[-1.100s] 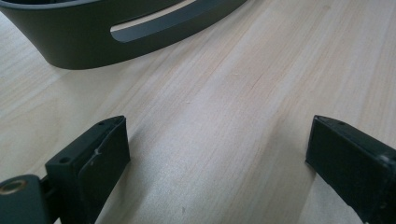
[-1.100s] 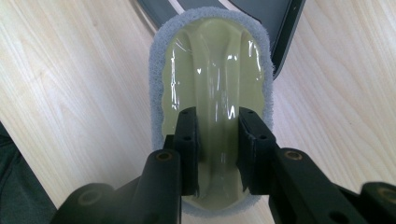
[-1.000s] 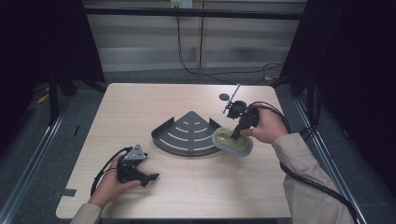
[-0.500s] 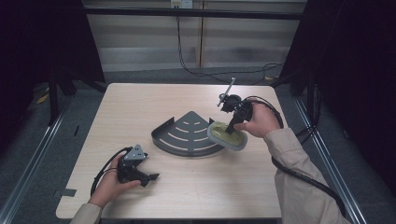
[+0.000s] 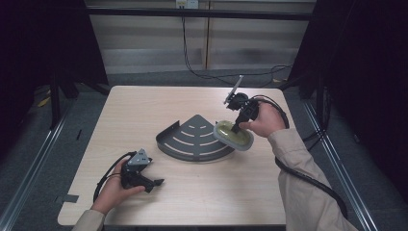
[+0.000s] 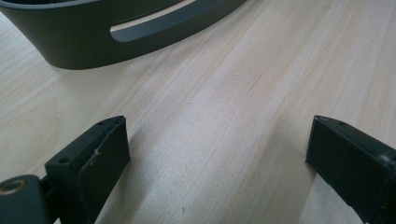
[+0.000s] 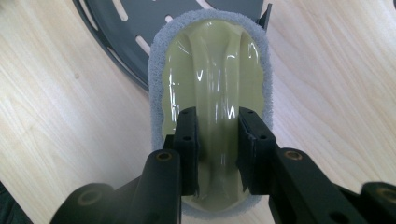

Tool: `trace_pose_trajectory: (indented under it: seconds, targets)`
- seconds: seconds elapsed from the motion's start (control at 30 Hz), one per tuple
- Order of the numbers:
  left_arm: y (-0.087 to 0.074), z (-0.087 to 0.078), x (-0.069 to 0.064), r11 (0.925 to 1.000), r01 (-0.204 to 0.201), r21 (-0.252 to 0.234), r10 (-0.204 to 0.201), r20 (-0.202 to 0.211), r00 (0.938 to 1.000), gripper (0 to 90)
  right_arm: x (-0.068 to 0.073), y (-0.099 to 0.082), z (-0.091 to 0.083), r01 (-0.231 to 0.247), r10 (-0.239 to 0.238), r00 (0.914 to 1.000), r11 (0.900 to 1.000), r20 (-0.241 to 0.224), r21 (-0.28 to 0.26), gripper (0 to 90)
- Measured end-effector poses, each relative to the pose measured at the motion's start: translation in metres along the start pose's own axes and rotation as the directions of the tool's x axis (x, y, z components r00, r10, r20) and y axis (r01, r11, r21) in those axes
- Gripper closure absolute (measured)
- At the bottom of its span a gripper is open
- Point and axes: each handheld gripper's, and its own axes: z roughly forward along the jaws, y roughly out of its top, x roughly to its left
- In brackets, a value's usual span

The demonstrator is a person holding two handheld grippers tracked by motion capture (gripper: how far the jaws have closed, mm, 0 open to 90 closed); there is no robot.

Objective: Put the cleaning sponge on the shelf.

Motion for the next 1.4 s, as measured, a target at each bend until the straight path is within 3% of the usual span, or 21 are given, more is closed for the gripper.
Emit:
trace_pose_trajectory:
  seconds: [0.67, 1.4]
  targets:
    - [0.0, 0.0, 0.0, 1.0, 0.0, 0.0, 0.0, 0.003, 1.0, 5.5, -0.004, 0.016, 0.005, -0.066, 0.066, 0.9978, 0.9975, 0.009, -0.026, 71.4]
    - [0.0, 0.0, 0.0, 1.0, 0.0, 0.0, 0.0, 0.003, 1.0, 5.5, -0.006, 0.034, 0.007, -0.085, 0.085, 0.9962, 0.9964, 0.018, -0.002, 71.4]
